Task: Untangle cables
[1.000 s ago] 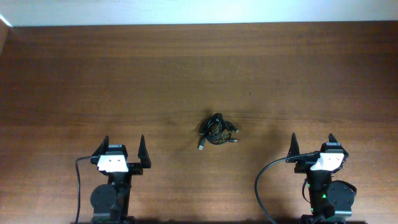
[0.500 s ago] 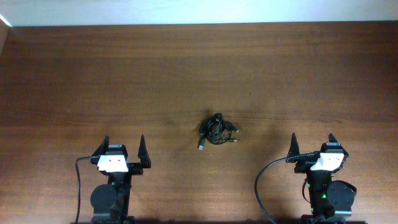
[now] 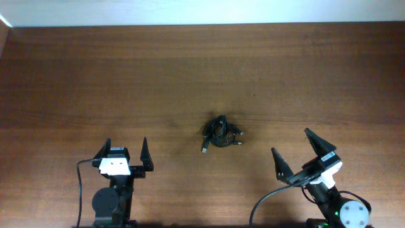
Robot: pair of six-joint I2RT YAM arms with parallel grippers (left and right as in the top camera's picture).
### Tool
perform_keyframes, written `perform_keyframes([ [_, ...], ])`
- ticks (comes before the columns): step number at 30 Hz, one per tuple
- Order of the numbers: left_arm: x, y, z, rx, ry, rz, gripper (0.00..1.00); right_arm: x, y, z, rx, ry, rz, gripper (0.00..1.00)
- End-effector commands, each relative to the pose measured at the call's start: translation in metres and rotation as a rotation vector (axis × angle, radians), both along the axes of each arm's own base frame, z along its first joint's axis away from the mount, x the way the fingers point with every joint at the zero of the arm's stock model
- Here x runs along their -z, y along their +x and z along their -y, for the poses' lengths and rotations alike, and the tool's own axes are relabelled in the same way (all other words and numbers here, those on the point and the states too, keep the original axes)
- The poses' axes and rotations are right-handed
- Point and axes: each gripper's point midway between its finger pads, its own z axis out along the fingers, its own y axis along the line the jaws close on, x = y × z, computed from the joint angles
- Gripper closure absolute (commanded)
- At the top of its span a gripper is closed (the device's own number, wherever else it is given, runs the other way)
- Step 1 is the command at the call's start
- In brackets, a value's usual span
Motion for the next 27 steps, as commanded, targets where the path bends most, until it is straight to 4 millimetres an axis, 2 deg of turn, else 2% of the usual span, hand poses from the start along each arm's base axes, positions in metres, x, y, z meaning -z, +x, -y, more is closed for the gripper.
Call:
perform_keyframes([
  [1, 0.002, 0.0, -0.001, -0.007, -0.006, -0.001, 0.01, -0.055, -0.02, -0.003, -0.001, -0.044, 0.078, 0.02],
  [3, 0.002, 0.0, -0.001, -0.007, -0.006, -0.001, 0.01, -0.081, -0.029, 0.004, 0.071, -0.13, 0.055, 0.02],
  [5, 0.002, 0.0, -0.001, -0.007, -0.006, -0.001, 0.01, -0.094, -0.034, 0.012, 0.124, -0.174, -0.002, 0.02],
  [7, 0.002, 0.0, -0.001, -0.007, -0.006, -0.001, 0.01, -0.107, -0.041, 0.02, 0.171, -0.206, -0.129, 0.02],
  [10, 0.002, 0.0, -0.001, -0.007, -0.006, -0.001, 0.01, -0.115, -0.048, 0.022, 0.172, -0.212, -0.3, 0.02],
  [13, 0.002, 0.0, -0.001, -0.007, -0.006, -0.001, 0.01, -0.122, -0.054, 0.015, 0.109, -0.212, -0.445, 0.02],
  [18, 0.002, 0.0, -0.001, -0.007, -0.006, -0.001, 0.01, -0.124, -0.066, -0.019, -0.124, -0.09, -0.553, 0.02],
  [22, 0.002, 0.0, -0.001, -0.007, -0.006, -0.001, 0.01, -0.131, -0.077, -0.037, -0.264, -0.037, -0.57, 0.02],
  [25, 0.002, 0.0, -0.001, -0.007, -0.006, -0.001, 0.01, -0.128, -0.068, -0.032, -0.215, 0.029, -0.632, 0.02],
  [27, 0.002, 0.0, -0.001, -0.007, -0.006, -0.001, 0.01, -0.114, -0.056, -0.018, -0.106, 0.078, -0.726, 0.02],
])
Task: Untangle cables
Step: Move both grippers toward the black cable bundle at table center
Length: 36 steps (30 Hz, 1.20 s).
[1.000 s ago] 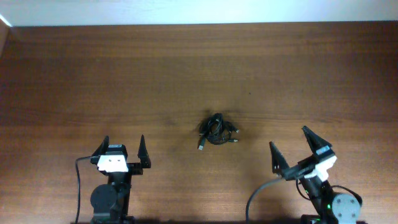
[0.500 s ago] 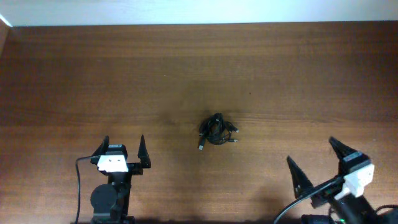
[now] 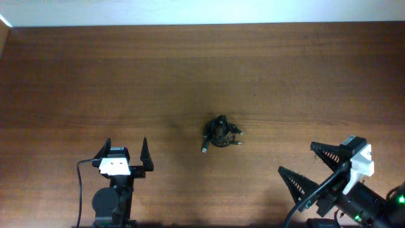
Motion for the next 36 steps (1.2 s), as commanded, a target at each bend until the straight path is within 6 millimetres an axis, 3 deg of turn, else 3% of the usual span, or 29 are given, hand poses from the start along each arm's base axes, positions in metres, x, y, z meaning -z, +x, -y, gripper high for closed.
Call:
perform_keyframes([
  [1, 0.002, 0.0, -0.001, -0.007, -0.006, 0.001, 0.01, 0.013, 0.014, 0.013, 0.121, 0.045, -0.149, 0.02],
  [5, 0.002, 0.0, -0.001, -0.007, -0.006, 0.001, 0.01, 0.056, 0.033, 0.035, 0.255, -0.032, -0.359, 0.02],
  [12, 0.002, 0.0, -0.001, -0.006, -0.006, 0.001, 0.01, 0.1, 0.065, 0.036, 0.26, -0.046, -0.621, 0.02],
  [16, 0.002, 0.0, -0.001, -0.007, -0.006, 0.001, 0.01, 0.118, 0.077, 0.016, 0.174, -0.083, -0.691, 0.02],
  [23, 0.002, 0.0, -0.001, -0.007, -0.006, 0.001, 0.01, 0.144, 0.106, -0.048, -0.013, -0.131, -0.724, 0.02],
  [27, 0.002, 0.0, -0.001, -0.007, -0.006, 0.001, 0.01, 0.161, 0.122, -0.057, -0.025, -0.144, -0.749, 0.02],
  [32, -0.005, 0.0, -0.007, -0.043, -0.008, 0.027, 0.01, 0.181, 0.123, -0.062, -0.048, -0.144, -0.838, 0.02],
  [36, -0.035, -0.001, 0.024, 0.14, -0.014, 0.149, 0.01, 0.193, 0.124, -0.064, -0.055, -0.148, -0.884, 0.02],
])
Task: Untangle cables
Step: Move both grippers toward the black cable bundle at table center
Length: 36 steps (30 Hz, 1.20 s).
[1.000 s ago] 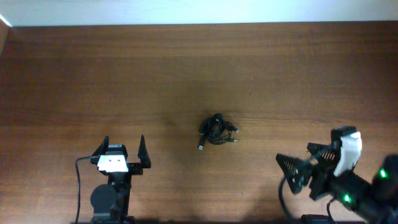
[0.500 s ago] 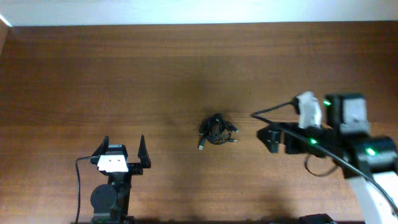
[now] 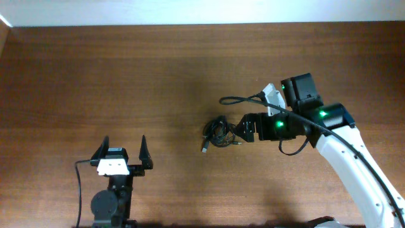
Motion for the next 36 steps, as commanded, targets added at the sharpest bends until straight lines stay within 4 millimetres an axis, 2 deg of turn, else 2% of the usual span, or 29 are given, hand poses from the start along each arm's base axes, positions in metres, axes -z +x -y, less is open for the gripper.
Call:
perform_keyframes([
  [1, -0.031, -0.005, 0.03, 0.177, -0.001, 0.131, 0.01, 0.006, 0.001, -0.006, -0.007, 0.016, -0.036, 0.02],
  [4, -0.066, -0.017, 0.051, 0.299, 0.031, 0.279, 0.01, 0.011, 0.005, -0.007, -0.007, 0.013, -0.046, 0.02],
  [7, -0.09, -0.033, 0.072, 0.425, 0.065, 0.35, 0.01, 0.014, 0.007, -0.007, -0.007, 0.012, -0.049, 0.02],
  [13, -0.111, -0.029, 0.076, 0.456, 0.031, 0.174, 0.01, 0.013, 0.01, -0.005, 0.004, 0.014, -0.042, 0.02],
  [16, -0.136, -0.019, 0.087, 0.526, 0.076, 0.067, 0.01, 0.014, 0.015, 0.006, 0.04, 0.015, -0.047, 0.02],
  [18, -0.149, -0.004, 0.096, 0.596, 0.081, -0.062, 0.01, 0.013, 0.018, 0.018, 0.081, 0.016, -0.061, 0.02],
  [19, -0.148, 0.008, 0.101, 0.633, 0.056, -0.186, 0.01, 0.011, 0.02, 0.031, 0.123, 0.029, -0.081, 0.02],
  [23, -0.143, 0.029, 0.12, 0.781, -0.059, -0.423, 0.01, 0.004, 0.021, 0.062, 0.234, 0.087, -0.147, 0.02],
  [28, -0.134, 0.042, 0.15, 1.049, -0.226, -0.535, 0.01, 0.006, 0.015, 0.098, 0.329, 0.1, -0.2, 0.02],
  [29, -0.117, 0.048, 0.158, 1.087, -0.278, -0.605, 0.01, 0.006, 0.013, 0.103, 0.326, 0.095, -0.202, 0.02],
  [32, -0.084, 0.051, 0.173, 1.113, -0.332, -0.745, 0.01, 0.007, 0.011, 0.105, 0.331, 0.092, -0.211, 0.02],
  [36, -0.027, 0.059, 0.192, 1.044, -0.267, -0.931, 0.01, 0.007, 0.011, 0.105, 0.331, 0.092, -0.21, 0.02],
])
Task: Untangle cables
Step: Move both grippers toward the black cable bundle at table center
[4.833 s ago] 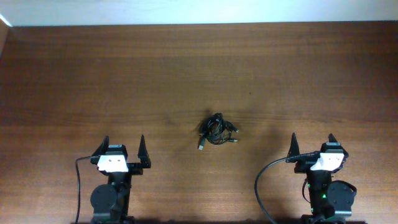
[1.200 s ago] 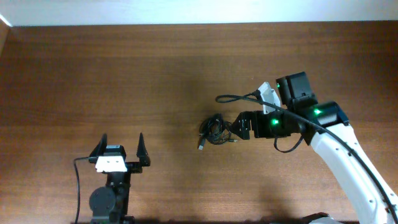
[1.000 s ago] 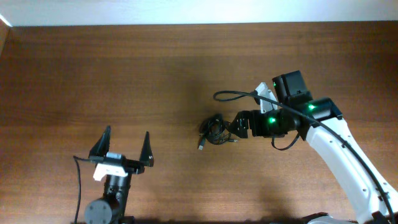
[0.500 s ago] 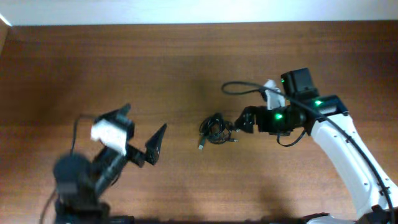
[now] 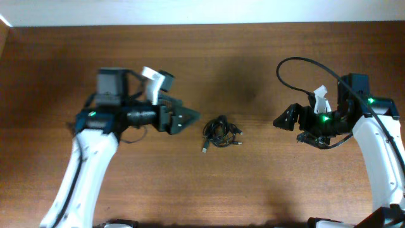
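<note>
A small tangled bundle of black cables [image 5: 220, 133] lies on the brown table near the middle, with one plug end sticking out at its lower left. My left gripper [image 5: 188, 120] reaches in from the left, its fingers spread and pointing at the bundle, a short gap away from it. My right gripper [image 5: 282, 120] hovers to the right of the bundle, well apart from it and pointing left. It is seen edge-on, so its jaws cannot be read. Neither gripper holds anything.
The wooden table [image 5: 202, 63] runs back to a pale wall along the top edge. The right arm's own black cable [image 5: 297, 69] loops above its wrist. Both white arms come in from the lower corners.
My left arm has risen from its rest near the front edge and now reaches toward the bundle from the left. The right gripper has moved from the bundle's right edge to farther right. The bundle lies unchanged.
Both grippers first rested open near the front edge, the bundle lying alone at mid-table. The right arm then shifted at the lower right, and later its gripper was at the bundle's right side. Now it is farther right and the left gripper is close on the left.
</note>
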Robot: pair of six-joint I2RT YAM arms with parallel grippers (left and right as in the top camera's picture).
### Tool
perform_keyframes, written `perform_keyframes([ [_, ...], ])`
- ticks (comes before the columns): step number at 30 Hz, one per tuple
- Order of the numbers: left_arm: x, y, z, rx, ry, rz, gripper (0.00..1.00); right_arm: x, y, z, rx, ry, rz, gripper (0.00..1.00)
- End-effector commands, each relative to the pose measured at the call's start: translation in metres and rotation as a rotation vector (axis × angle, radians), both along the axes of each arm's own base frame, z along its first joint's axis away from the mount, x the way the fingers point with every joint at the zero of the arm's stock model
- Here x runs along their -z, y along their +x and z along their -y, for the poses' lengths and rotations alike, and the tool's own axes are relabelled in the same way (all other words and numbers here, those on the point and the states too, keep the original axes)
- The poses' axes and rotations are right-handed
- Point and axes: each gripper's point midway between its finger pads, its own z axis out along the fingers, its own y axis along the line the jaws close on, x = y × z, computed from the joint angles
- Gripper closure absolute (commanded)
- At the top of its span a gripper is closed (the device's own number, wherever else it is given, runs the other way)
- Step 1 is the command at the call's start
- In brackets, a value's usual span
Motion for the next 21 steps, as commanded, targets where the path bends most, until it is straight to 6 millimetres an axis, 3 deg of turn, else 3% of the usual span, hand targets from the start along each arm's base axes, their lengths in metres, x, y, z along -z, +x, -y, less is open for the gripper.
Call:
perform_keyframes([
  [1, 0.039, 0.004, 0.019, 0.034, 0.135, -0.045, 0.01, -0.008, 0.005, -0.001, -0.015, 0.009, 0.035, 0.02],
  [4, 0.074, 0.006, 0.027, 0.018, 0.311, -0.063, 0.01, -0.008, 0.005, -0.001, -0.015, 0.009, 0.034, 0.02],
  [11, 0.115, -0.003, 0.046, 0.055, 0.584, 0.004, 0.01, -0.009, 0.008, 0.0, -0.015, 0.007, 0.05, 0.02],
  [17, 0.148, -0.009, 0.073, 0.129, 0.646, 0.008, 0.01, -0.008, 0.008, 0.0, -0.015, 0.007, 0.051, 0.02],
  [21, 0.15, 0.002, 0.083, 0.123, 0.624, 0.05, 0.02, -0.008, 0.008, -0.001, -0.016, 0.007, 0.05, 0.02],
])
